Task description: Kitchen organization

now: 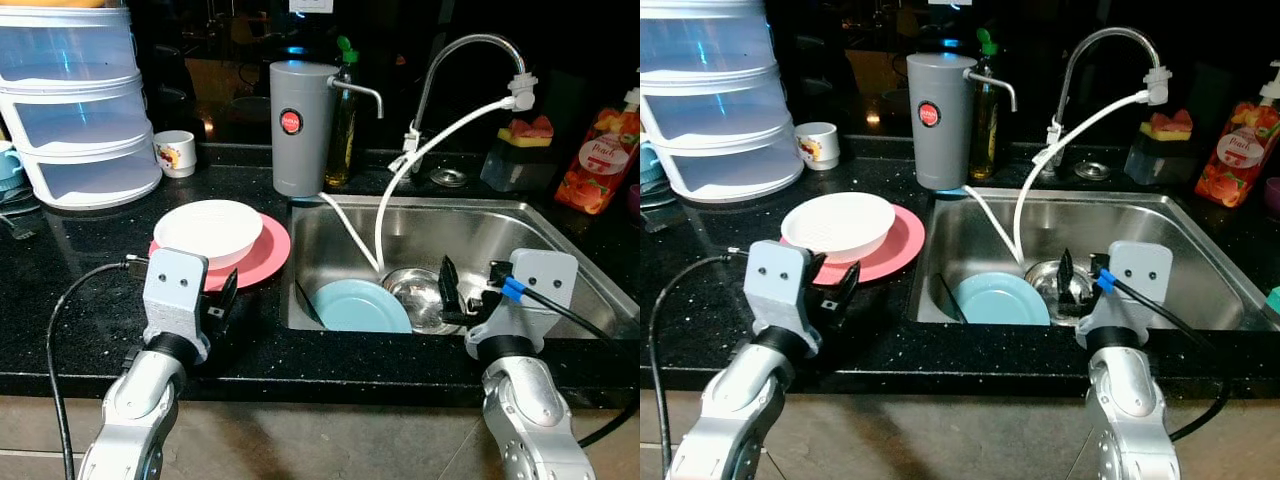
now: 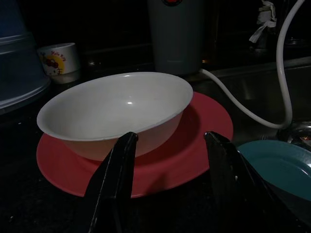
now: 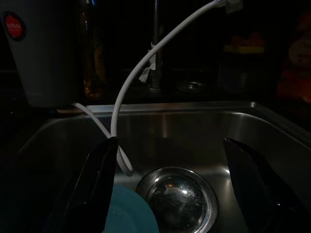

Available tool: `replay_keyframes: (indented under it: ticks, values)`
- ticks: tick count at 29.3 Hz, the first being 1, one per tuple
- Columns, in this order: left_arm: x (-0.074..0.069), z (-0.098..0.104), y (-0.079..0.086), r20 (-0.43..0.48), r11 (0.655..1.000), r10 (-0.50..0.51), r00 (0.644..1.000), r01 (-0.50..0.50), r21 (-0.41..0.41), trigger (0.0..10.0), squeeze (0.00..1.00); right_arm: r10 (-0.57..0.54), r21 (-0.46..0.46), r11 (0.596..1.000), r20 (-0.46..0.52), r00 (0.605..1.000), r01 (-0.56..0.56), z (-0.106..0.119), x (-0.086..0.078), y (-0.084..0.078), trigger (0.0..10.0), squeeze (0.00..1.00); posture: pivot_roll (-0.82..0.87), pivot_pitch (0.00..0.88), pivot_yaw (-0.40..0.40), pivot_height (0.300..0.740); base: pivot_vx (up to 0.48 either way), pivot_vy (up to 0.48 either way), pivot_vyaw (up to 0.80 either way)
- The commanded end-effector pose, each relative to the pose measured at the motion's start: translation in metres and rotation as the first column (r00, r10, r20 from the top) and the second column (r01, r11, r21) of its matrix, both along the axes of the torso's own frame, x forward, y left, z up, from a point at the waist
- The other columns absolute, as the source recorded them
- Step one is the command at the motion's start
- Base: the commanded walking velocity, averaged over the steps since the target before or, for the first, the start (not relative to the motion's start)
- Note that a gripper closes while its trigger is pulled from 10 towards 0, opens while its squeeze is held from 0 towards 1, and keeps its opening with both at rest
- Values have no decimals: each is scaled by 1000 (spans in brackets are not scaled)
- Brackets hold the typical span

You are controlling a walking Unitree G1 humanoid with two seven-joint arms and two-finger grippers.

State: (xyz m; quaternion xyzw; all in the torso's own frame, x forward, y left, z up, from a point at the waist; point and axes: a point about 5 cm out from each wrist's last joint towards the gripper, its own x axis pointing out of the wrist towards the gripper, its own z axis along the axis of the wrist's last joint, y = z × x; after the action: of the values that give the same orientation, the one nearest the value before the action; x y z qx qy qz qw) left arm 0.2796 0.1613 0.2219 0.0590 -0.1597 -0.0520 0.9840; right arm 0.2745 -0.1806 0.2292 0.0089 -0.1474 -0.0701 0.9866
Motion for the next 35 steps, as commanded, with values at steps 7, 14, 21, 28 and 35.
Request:
replay_keyframes:
  ticks: [7, 14, 21, 28, 35]
  values:
    - [0, -3, 2, -6, 1000, 18, 1000, -18, 18, 10000, 0, 13, 15, 1000, 0, 1000, -13, -2, 1, 3, 10000, 0, 79, 68, -51, 740, 0, 0, 0]
    - [1, -4, 1, -6, 1000, 14, 1000, -13, 20, 10000, 0, 9, 13, 1000, 1, 1000, -9, -2, 1, 1, 10000, 0, 78, 66, -52, 740, 0, 0, 0]
    - [2, -4, -2, -1, 1000, 7, 1000, -7, 21, 10000, 0, 9, 14, 1000, 2, 1000, -9, -2, 1, 2, 10000, 0, 78, 64, -50, 740, 0, 0, 0]
    - [2, -4, -2, 0, 1000, 4, 1000, -4, 25, 10000, 0, 10, 18, 1000, 2, 1000, -10, -2, 0, 3, 10000, 0, 78, 64, -50, 740, 0, 0, 0]
    - [3, -5, -3, -2, 1000, 1, 1000, -1, 27, 10000, 0, 11, 18, 1000, 2, 1000, -11, -2, 0, 3, 10000, 0, 78, 64, -50, 740, 0, 0, 0]
